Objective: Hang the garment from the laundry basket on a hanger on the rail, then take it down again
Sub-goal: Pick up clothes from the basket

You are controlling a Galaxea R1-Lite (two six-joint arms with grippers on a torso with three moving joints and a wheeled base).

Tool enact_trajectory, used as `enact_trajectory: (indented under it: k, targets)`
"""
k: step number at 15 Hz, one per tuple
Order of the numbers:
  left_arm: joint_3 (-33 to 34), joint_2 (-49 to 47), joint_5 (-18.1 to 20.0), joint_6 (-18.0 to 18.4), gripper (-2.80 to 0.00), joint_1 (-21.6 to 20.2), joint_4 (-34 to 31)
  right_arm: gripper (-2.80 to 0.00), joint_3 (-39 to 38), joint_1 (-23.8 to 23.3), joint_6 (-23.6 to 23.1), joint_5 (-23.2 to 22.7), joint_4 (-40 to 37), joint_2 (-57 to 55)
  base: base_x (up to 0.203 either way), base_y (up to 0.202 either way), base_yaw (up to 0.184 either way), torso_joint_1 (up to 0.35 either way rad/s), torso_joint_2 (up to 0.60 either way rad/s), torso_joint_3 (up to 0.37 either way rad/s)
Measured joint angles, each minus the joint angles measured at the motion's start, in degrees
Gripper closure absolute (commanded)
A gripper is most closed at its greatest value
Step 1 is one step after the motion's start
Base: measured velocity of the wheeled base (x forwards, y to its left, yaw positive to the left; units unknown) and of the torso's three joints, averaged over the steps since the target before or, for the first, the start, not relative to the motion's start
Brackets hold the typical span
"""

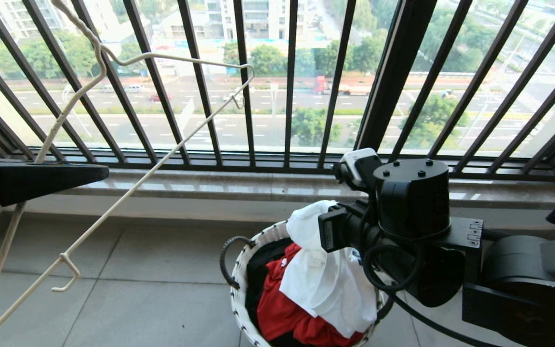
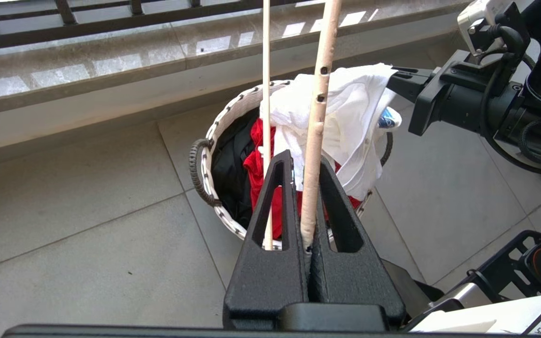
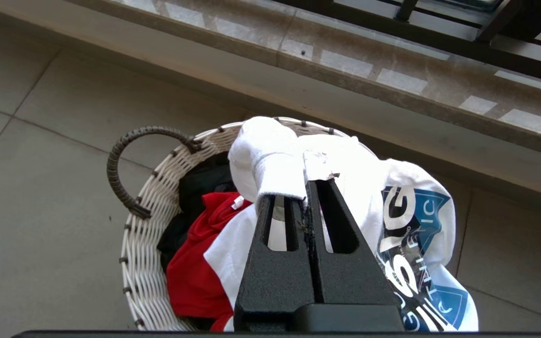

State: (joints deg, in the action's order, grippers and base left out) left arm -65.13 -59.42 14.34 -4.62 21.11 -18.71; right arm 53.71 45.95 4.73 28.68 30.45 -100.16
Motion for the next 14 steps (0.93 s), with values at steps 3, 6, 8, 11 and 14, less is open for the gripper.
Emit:
enact_trajectory:
  k: [3,6,8,11,14]
  targets:
    - [0.0,0.0,0.0,0.0,0.00,0.0,0.0,0.00,0.0,0.0,0.0,0.0,0.0,0.0,0.000,0.000,0.000,0.001,0.00,0.202]
    - [0.0,0.0,0.0,0.0,0.00,0.0,0.0,0.00,0.0,0.0,0.0,0.0,0.0,-0.1,0.000,0.000,0.000,0.002,0.00,0.206]
    - [0.0,0.0,0.0,0.0,0.00,0.0,0.0,0.00,0.0,0.0,0.0,0.0,0.0,-0.1,0.000,0.000,0.000,0.004,0.00,0.196]
    - [0.1,0.1,0.0,0.1,0.00,0.0,0.0,0.00,0.0,0.0,0.0,0.0,0.0,-0.2,0.000,0.000,0.000,0.002,0.00,0.203]
    - [0.2,0.1,0.1,0.2,0.00,0.0,0.0,0.00,0.0,0.0,-0.1,0.1,0.0,-0.3,0.000,0.000,0.000,0.001,0.01,0.201]
